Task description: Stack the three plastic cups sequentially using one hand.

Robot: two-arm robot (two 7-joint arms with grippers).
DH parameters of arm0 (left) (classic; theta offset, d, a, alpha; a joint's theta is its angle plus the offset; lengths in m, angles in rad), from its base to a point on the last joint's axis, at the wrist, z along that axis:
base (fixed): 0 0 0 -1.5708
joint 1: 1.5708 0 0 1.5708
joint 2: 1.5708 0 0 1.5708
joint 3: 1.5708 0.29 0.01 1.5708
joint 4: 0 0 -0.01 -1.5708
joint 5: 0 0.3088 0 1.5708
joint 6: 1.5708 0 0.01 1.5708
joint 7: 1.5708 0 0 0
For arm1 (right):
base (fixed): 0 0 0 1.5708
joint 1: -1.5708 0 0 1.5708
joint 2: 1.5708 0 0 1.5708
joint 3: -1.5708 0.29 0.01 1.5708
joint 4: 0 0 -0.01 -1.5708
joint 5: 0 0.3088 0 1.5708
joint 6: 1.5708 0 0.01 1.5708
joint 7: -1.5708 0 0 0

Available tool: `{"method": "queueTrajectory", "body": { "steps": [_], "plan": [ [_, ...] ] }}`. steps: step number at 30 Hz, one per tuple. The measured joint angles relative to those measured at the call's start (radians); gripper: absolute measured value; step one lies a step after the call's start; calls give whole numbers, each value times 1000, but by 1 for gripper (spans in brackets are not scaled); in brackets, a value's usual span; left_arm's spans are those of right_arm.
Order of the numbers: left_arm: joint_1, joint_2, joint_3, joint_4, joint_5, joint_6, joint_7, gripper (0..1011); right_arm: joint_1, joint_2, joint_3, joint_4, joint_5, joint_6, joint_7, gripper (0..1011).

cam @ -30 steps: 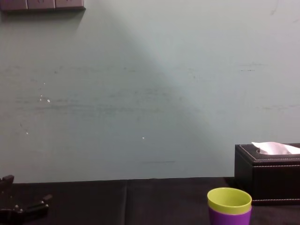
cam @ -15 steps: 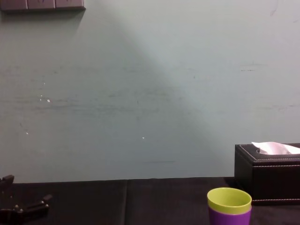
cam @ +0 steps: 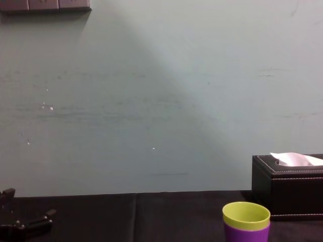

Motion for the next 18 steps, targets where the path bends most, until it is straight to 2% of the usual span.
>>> {"method": "queueTrajectory", "body": {
  "steps": [2, 6, 18],
  "plan": [
    [0, 0, 0, 0, 0, 0, 0, 1011, -1, 1, 0, -1, 0, 0, -1, 841],
    [0, 0, 0, 0, 0, 0, 0, 1011, -1, 1, 1, -2, 0, 0, -1, 772],
    [0, 0, 0, 0, 0, 0, 0, 1011, -3, 2, 2, -3, -1, -1, -3, 717]
  ]
}}
